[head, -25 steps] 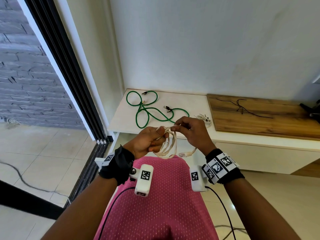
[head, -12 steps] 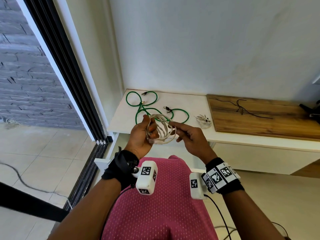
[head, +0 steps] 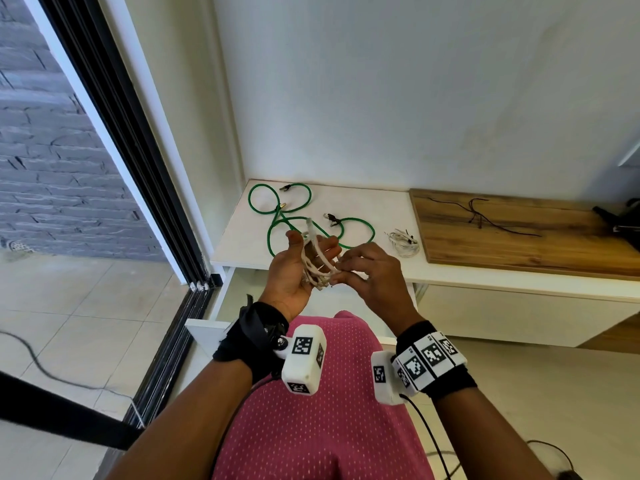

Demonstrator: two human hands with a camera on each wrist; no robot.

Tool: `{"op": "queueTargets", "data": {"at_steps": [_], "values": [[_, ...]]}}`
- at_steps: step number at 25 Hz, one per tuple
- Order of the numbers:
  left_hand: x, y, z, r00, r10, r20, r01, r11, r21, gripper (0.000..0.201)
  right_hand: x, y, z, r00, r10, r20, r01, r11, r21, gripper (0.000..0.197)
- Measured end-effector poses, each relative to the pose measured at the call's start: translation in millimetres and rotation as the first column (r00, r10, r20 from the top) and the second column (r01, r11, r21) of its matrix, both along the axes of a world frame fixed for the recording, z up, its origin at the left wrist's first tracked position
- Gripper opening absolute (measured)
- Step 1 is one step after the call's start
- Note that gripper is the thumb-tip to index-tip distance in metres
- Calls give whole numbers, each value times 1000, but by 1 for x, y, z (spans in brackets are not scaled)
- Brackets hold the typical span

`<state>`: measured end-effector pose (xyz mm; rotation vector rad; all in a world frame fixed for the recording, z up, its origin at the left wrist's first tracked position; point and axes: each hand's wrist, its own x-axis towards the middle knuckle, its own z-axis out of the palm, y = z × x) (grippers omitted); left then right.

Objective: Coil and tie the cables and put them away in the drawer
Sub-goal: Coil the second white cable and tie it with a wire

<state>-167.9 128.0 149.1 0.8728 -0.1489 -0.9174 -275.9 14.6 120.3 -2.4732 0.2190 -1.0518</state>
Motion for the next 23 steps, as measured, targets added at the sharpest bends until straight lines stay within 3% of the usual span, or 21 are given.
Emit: {"op": "queueTargets", "data": {"at_steps": [4,8,11,13,15,17,18,20,21,23], "values": [[-4,-1,-4,998,-16,57,20,998,-54,44,8,4,0,998,-45,-34,44,999,-6,16],[-8,0,-4,982,-15,191,18,1000,-12,36,12,11,0,997,-36,-65,33,998,-48,17],[-8,1,0,977,-21,212,17,1000,19,36,11,21,5,998,-1,-55,0,1000,-21,15],[-5,1,1,983,-11,185,4,999,39,30,5,25,11,997,59,-46,-52,987,149,11],[2,4,1,992,14,128,-17,1000,23,16,-2,20,23,996,75,45,-88,842,532,13],[8,7,0,998,-20,65,20,1000,-6,17,-6,10,29,992,-53,115,-54,646,761,31],[8,8,-1,997,-64,43,65,998,-19,19,-6,5,31,995,-40,96,-57,561,826,40],[5,8,1,984,-177,18,178,982,-67,19,-2,3,29,988,152,27,-89,422,902,53],[2,6,2,975,-223,-2,222,971,-94,19,-1,5,27,968,251,6,-105,386,917,54],[0,5,2,958,-277,-75,265,954,-140,23,0,8,20,953,305,0,-116,364,924,50]]}}
